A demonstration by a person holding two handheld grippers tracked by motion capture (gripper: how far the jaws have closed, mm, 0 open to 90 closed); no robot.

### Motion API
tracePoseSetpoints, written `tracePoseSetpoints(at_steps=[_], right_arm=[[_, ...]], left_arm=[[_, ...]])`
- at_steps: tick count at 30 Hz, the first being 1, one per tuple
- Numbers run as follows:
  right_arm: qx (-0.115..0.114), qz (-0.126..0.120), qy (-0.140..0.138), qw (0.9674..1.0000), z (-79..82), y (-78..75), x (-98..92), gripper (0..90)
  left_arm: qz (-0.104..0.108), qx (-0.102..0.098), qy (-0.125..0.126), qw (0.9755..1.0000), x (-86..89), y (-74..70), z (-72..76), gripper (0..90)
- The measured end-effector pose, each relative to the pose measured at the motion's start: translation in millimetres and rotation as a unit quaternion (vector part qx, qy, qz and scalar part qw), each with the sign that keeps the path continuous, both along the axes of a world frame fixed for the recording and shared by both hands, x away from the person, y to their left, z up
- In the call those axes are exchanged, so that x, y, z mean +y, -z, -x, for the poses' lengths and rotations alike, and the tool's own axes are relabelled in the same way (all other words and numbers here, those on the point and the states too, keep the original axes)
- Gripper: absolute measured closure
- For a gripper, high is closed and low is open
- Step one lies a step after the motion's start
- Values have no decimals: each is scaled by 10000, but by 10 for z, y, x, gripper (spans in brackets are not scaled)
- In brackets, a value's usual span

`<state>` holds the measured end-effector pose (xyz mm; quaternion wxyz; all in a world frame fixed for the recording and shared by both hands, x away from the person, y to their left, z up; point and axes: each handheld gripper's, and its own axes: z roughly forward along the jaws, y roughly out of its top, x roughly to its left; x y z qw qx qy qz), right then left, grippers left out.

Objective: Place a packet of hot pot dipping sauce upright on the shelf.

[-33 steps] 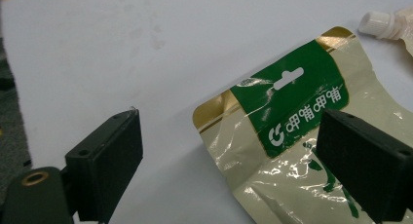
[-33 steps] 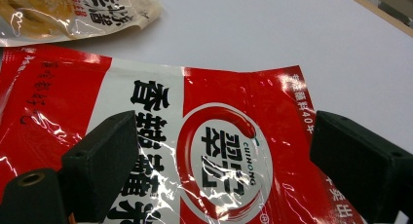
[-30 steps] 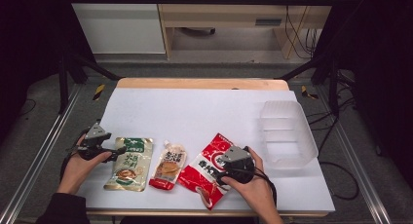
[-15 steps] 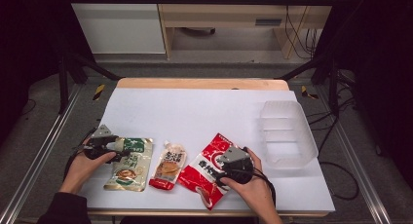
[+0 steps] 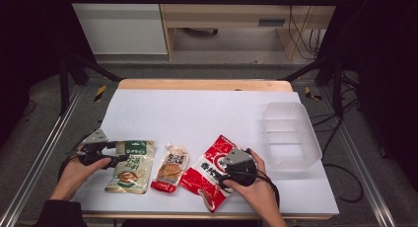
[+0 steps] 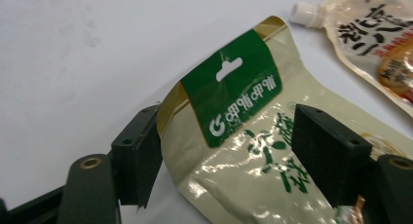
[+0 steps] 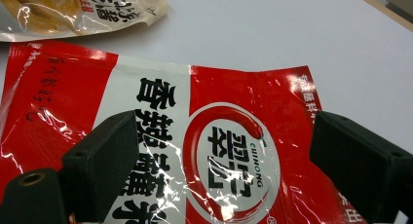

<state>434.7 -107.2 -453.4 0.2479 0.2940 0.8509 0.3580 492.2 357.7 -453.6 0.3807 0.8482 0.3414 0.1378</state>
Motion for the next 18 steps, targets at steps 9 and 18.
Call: tracePoseSetpoints(at_steps=[9,18], right_arm=[[14,82,-51,10000,3,12,17,118],[28,114,-96,9999,7,20,34,120]], left_arm=[[-274,-92,275,9992,51,78,55,424],[-434,-216,119,9988,-6,103,-21,625]])
